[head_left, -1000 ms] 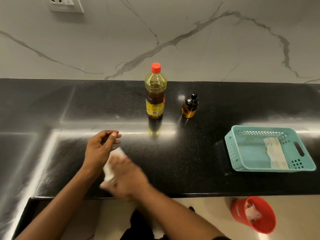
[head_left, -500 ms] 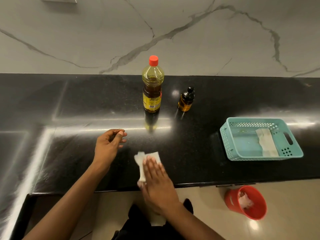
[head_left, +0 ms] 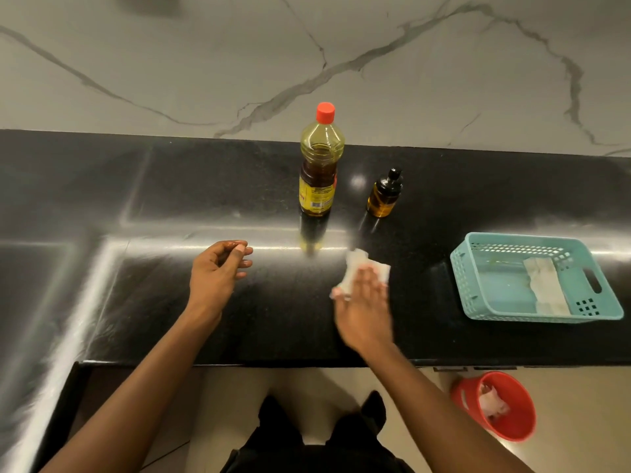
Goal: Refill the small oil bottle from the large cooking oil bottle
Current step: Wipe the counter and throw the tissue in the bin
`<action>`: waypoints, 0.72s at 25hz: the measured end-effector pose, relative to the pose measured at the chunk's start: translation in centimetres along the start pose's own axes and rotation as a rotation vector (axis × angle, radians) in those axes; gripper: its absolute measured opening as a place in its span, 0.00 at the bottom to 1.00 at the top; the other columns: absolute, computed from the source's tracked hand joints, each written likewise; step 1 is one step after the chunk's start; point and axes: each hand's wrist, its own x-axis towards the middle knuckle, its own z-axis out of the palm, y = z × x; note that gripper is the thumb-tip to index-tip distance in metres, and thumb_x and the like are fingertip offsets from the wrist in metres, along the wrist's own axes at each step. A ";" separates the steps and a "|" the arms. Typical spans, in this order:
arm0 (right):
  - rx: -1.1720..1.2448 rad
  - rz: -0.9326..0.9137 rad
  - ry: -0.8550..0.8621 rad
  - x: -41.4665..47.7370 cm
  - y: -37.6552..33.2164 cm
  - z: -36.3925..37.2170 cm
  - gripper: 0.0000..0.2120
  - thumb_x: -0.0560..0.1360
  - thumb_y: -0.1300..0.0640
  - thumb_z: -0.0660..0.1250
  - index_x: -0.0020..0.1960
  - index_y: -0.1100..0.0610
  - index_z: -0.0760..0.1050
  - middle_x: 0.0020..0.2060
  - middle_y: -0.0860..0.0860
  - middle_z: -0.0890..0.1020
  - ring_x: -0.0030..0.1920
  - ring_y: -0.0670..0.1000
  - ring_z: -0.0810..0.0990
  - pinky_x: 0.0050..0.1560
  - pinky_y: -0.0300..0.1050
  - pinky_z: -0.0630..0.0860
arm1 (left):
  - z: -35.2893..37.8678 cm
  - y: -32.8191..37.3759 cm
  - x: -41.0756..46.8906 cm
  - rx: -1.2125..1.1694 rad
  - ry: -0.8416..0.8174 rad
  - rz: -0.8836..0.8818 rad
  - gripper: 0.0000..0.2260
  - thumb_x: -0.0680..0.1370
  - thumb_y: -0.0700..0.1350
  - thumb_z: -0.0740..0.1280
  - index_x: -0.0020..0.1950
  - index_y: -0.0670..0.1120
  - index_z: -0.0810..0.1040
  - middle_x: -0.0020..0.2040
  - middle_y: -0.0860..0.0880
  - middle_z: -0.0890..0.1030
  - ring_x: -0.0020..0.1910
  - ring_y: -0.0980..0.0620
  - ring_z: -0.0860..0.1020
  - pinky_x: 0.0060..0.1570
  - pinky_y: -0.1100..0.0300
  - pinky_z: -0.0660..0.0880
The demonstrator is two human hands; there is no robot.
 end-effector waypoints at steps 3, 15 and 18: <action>0.022 -0.375 -0.139 0.3 -11.6 3.1 0.38 0.86 0.39 0.51 0.87 0.60 0.45 0.87 0.58 0.48 0.87 0.59 0.45 0.86 0.56 0.42 | -0.7 0.0 -0.3 -0.010 0.060 0.009 0.08 0.86 0.44 0.69 0.63 0.46 0.85 0.56 0.48 0.90 0.57 0.45 0.88 0.56 0.48 0.85; -0.046 -0.412 -0.078 4.6 -11.6 -1.2 0.28 0.80 0.59 0.65 0.80 0.56 0.70 0.79 0.56 0.72 0.78 0.59 0.71 0.79 0.57 0.67 | -1.1 0.4 0.1 0.041 -0.006 0.036 0.07 0.86 0.42 0.69 0.61 0.51 0.85 0.59 0.50 0.87 0.59 0.50 0.86 0.61 0.50 0.84; 0.226 -0.101 -0.061 4.4 -6.7 -6.3 0.17 0.78 0.64 0.68 0.62 0.52 0.86 0.58 0.54 0.87 0.60 0.55 0.85 0.65 0.53 0.81 | 2.2 0.8 -0.5 0.153 -0.170 0.066 0.11 0.84 0.42 0.72 0.65 0.54 0.84 0.60 0.56 0.86 0.56 0.57 0.86 0.59 0.56 0.84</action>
